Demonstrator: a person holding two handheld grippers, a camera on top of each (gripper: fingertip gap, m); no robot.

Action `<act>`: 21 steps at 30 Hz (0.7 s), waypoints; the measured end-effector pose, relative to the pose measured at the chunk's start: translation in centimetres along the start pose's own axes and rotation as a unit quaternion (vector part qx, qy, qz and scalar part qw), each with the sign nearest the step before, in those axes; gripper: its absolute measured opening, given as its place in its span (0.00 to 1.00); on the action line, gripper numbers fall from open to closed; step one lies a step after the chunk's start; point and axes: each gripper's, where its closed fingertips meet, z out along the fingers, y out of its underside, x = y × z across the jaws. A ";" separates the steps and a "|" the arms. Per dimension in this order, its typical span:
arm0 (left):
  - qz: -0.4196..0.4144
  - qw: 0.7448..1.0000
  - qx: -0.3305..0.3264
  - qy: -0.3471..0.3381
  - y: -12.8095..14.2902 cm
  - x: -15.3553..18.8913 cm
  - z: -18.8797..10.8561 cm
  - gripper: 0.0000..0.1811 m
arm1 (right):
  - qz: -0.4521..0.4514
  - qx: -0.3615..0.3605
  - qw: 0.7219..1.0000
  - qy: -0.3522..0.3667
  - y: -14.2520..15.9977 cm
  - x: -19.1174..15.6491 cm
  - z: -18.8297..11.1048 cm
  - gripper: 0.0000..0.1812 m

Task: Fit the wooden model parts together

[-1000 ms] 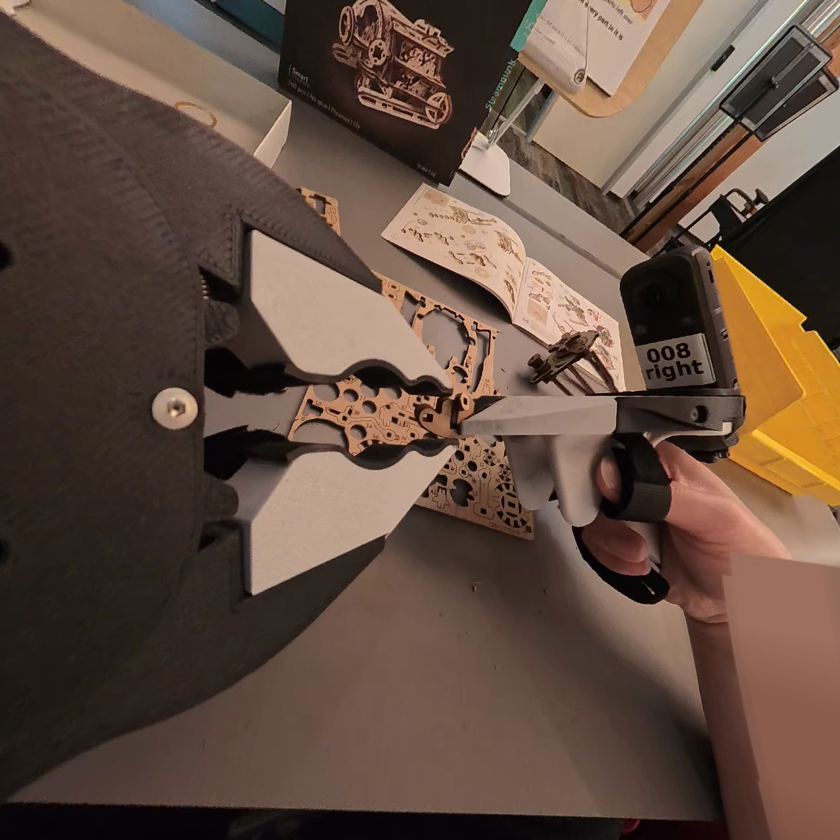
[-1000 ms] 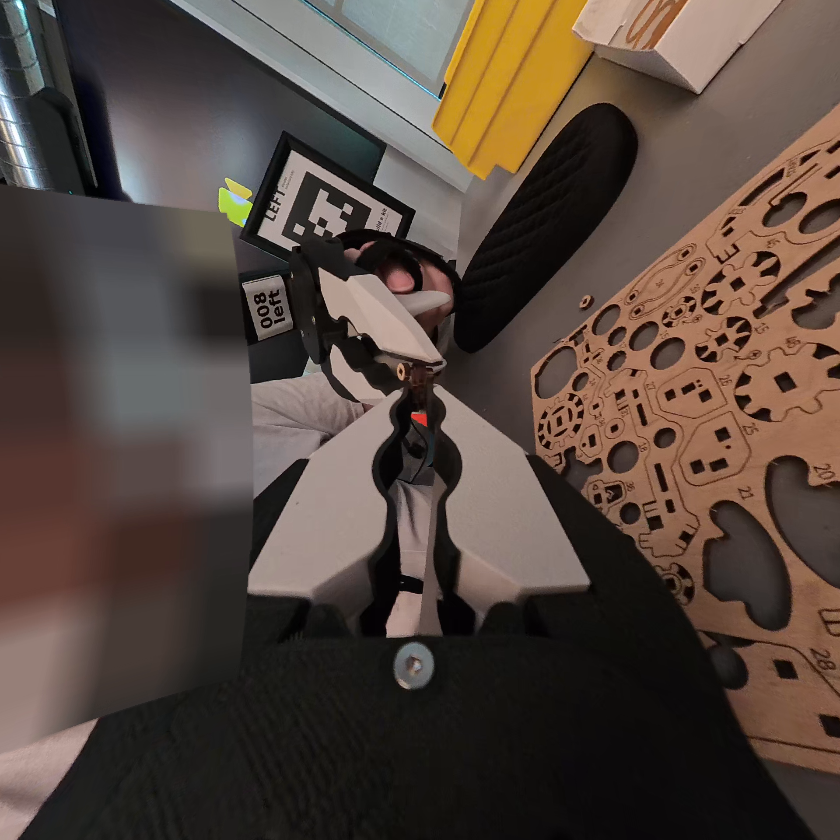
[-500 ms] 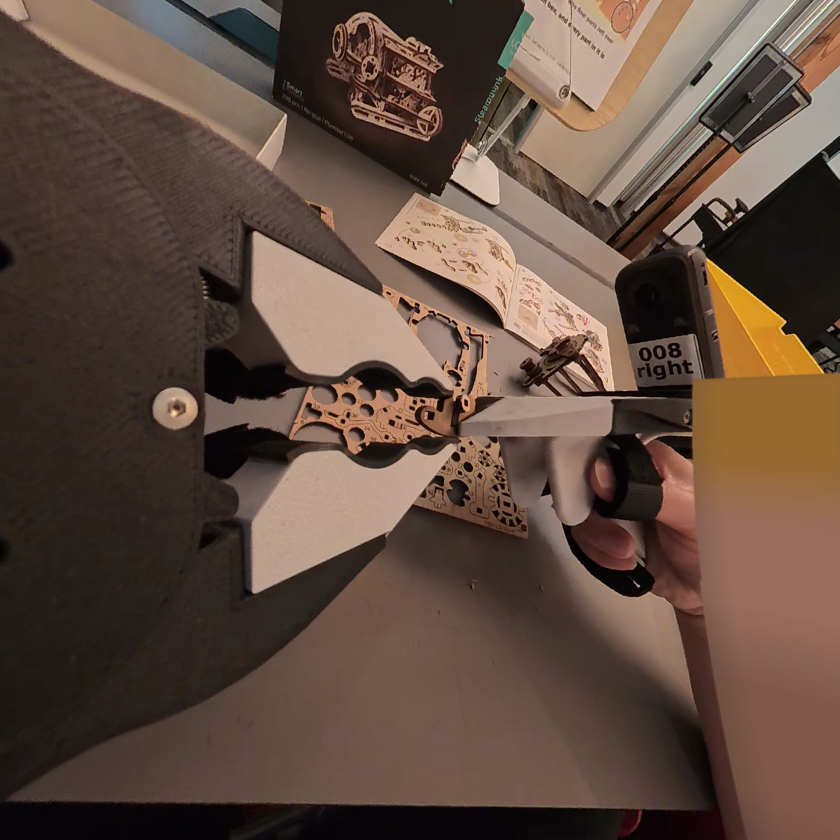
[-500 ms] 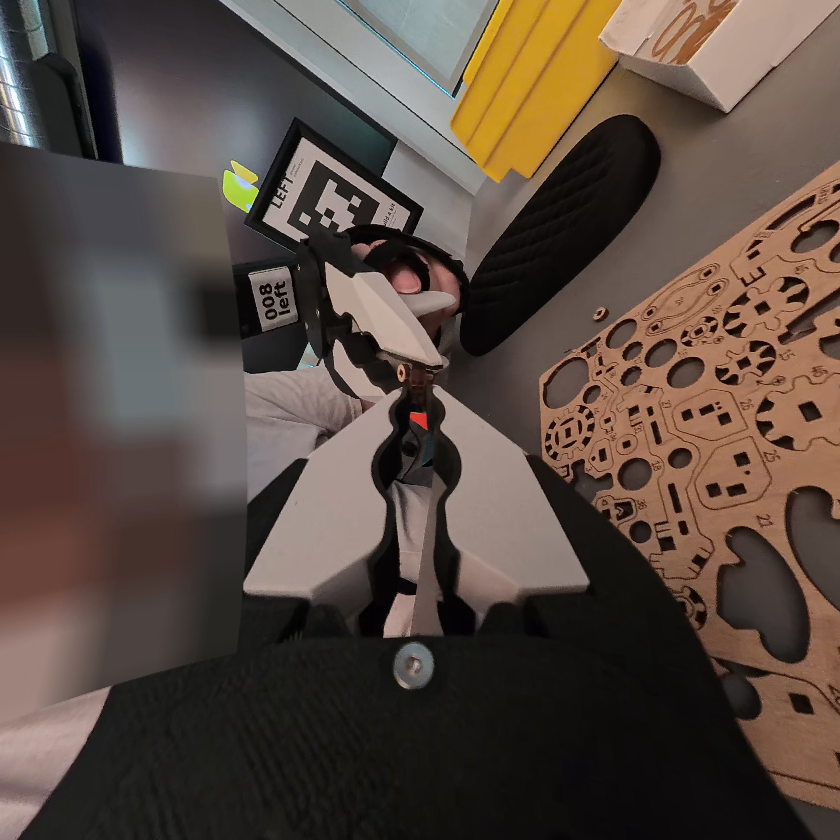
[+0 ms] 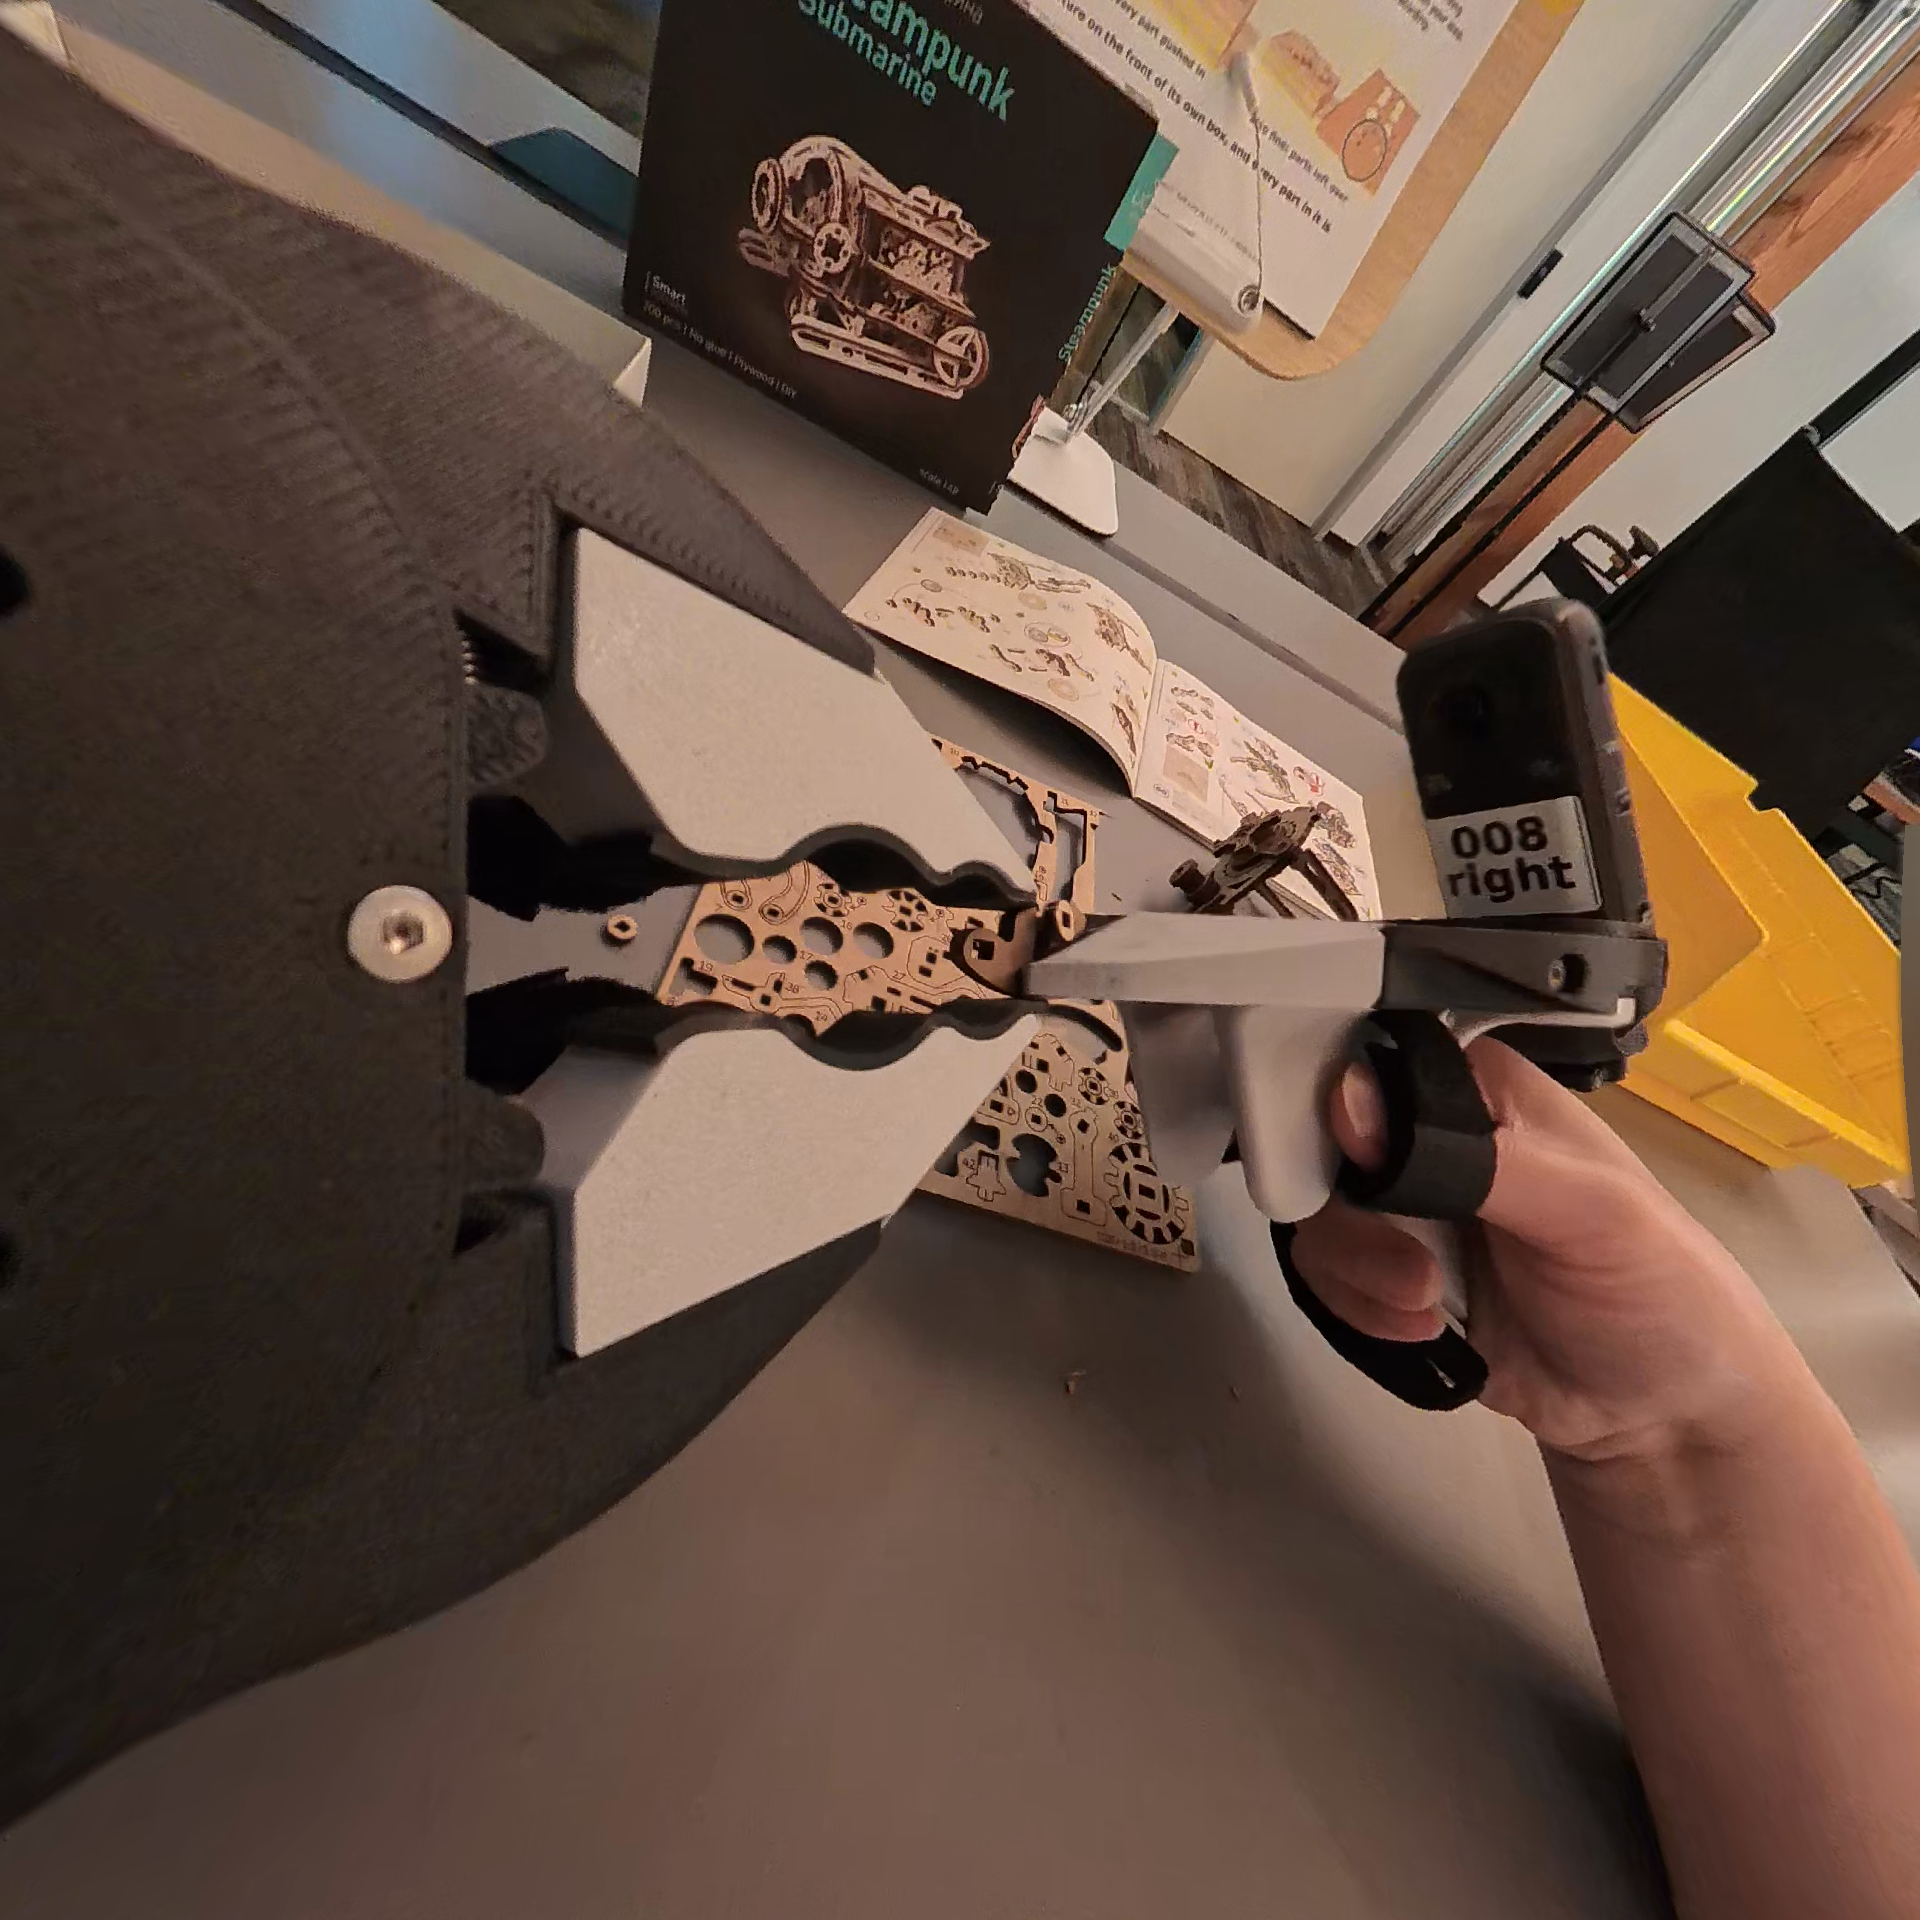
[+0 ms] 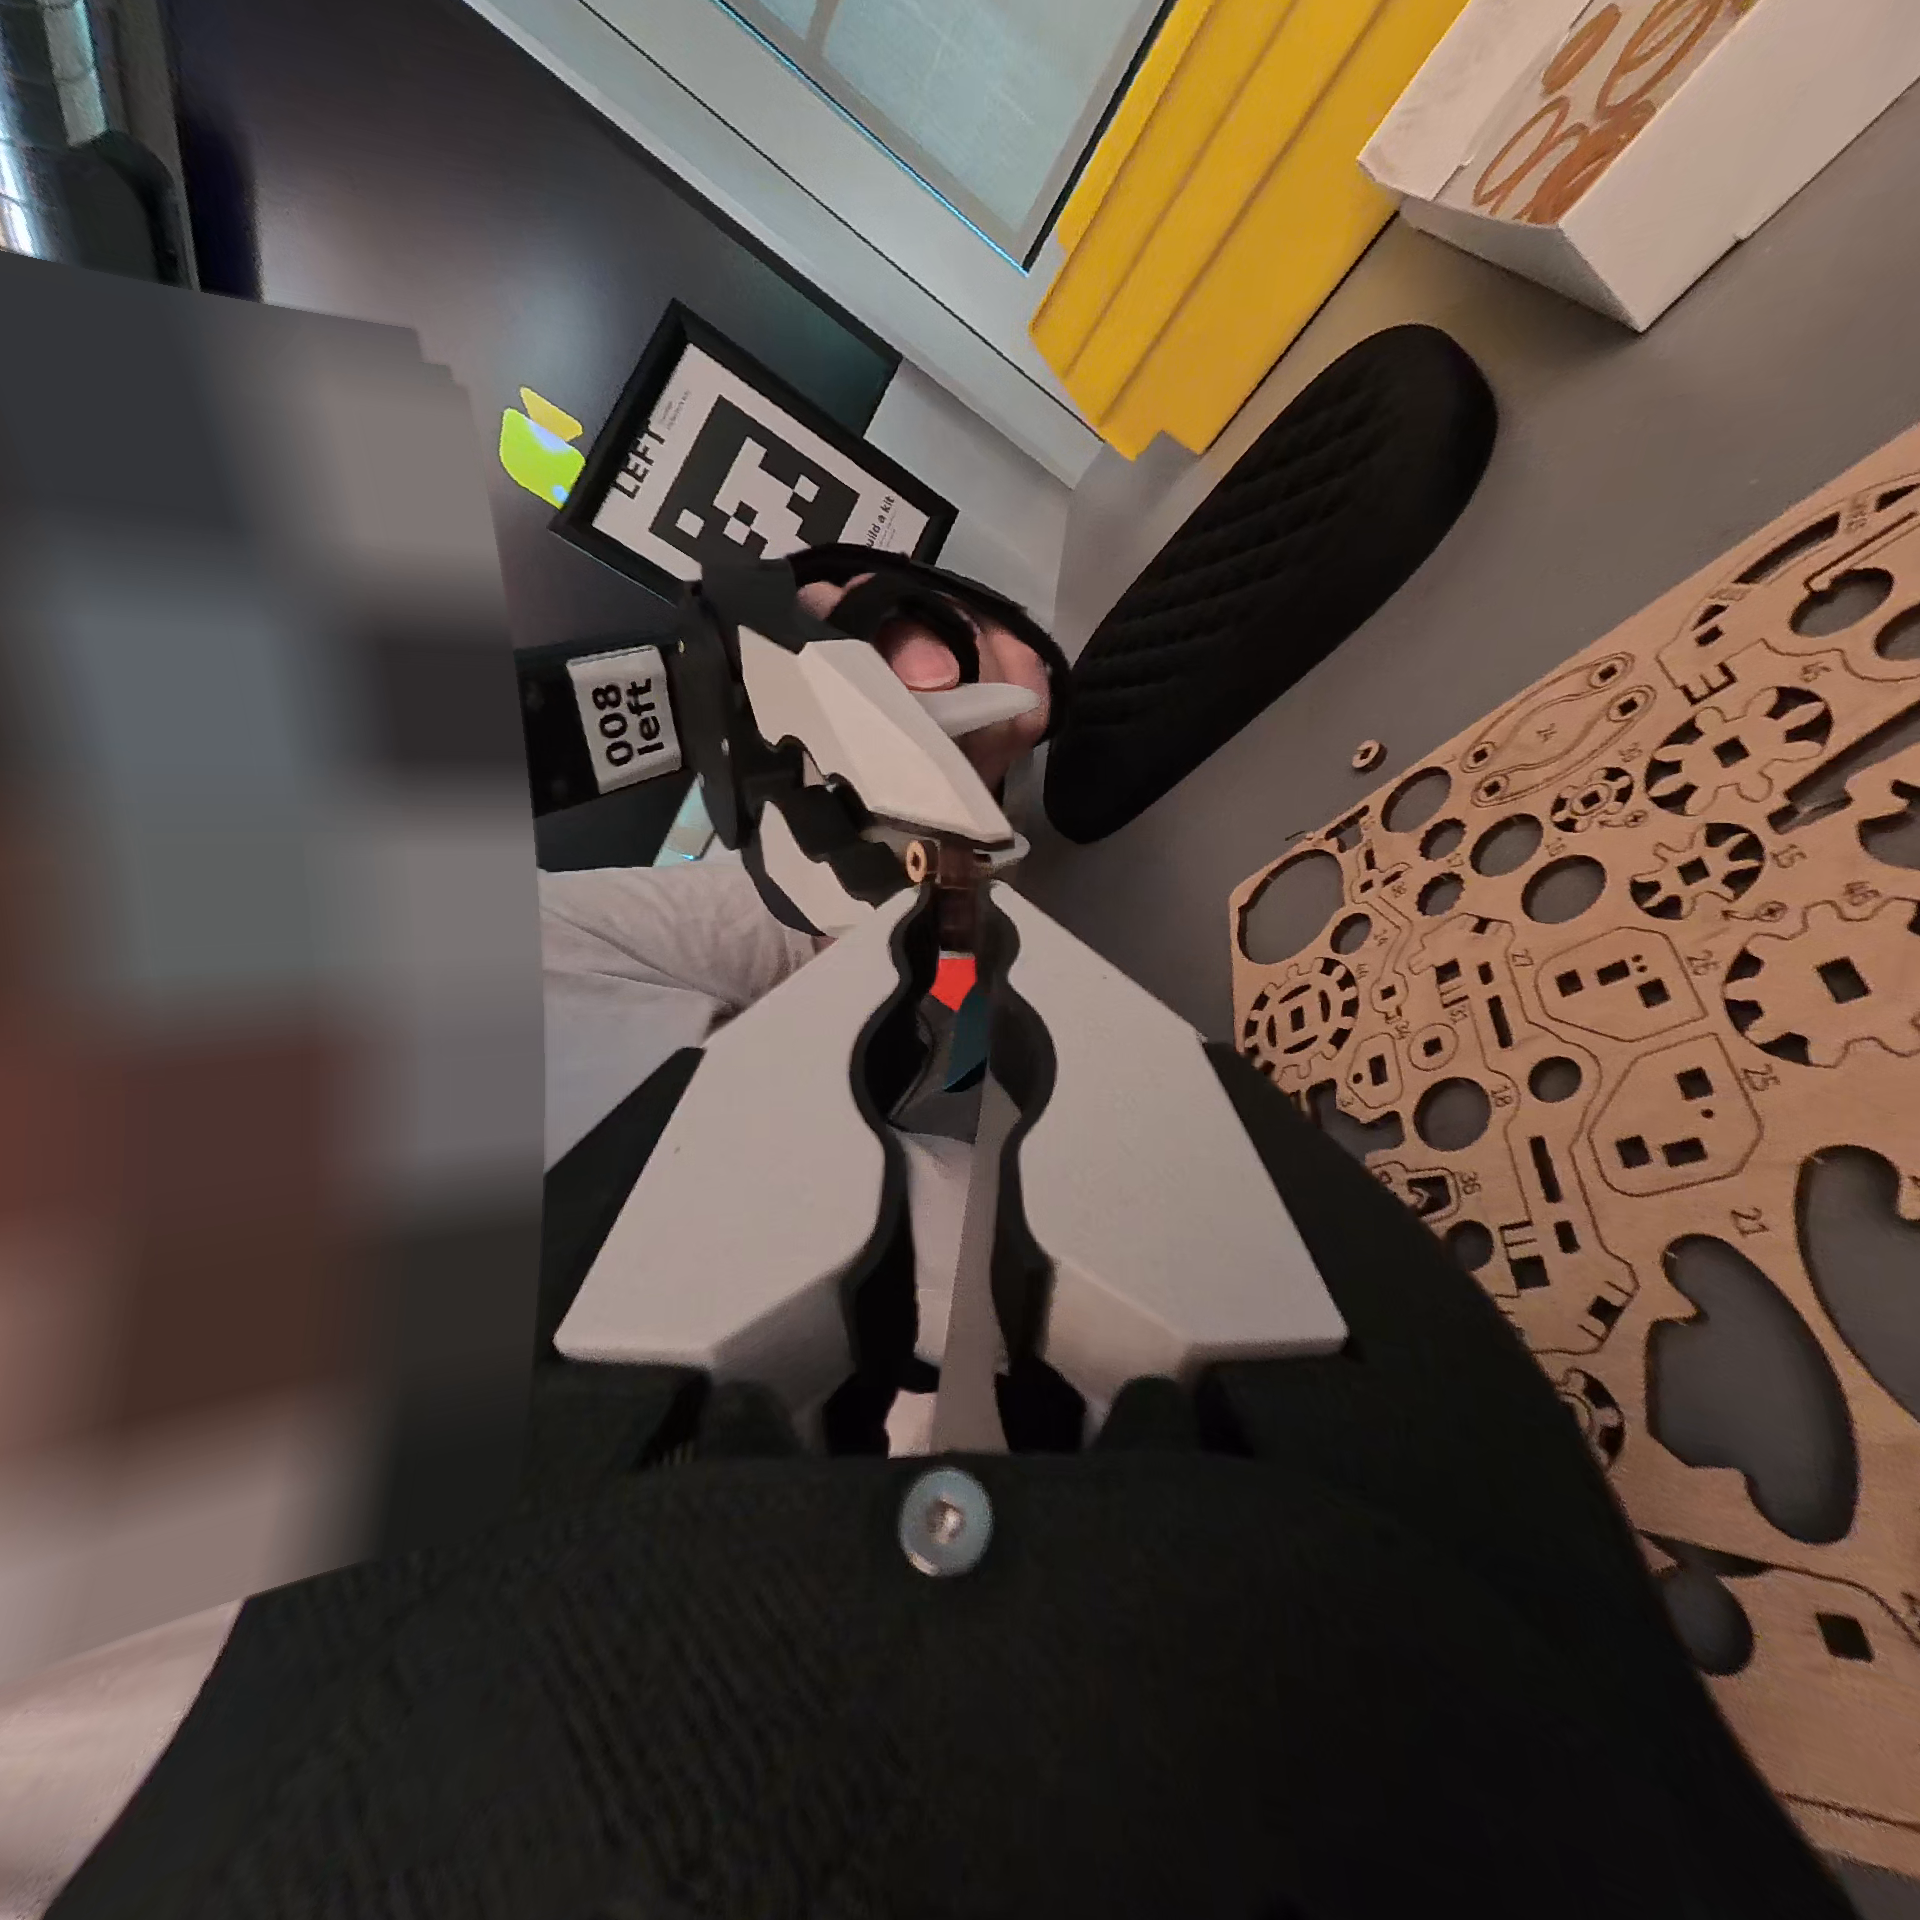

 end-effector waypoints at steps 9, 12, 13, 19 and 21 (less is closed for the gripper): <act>-0.163 0.984 0.041 0.060 -0.3 -0.2 -0.9 0.20 | -0.124 0.027 0.990 0.054 -1.6 -0.9 -1.1 0.02; -0.256 0.958 0.096 0.087 -1.5 -1.2 -2.0 0.22 | -0.205 0.025 0.975 0.084 -1.8 -1.6 -1.1 0.02; -0.278 0.949 0.113 0.095 -1.9 -1.6 -2.3 0.23 | -0.227 0.021 0.969 0.091 -1.7 -1.9 -0.9 0.03; -0.335 0.920 0.160 0.125 -3.2 -2.2 -3.2 0.24 | -0.312 0.004 0.940 0.135 -1.3 -1.9 -0.4 0.03; -0.330 0.925 0.147 0.118 -2.9 -2.0 -2.8 0.24 | -0.340 0.008 0.929 0.145 -1.4 -2.2 -0.3 0.03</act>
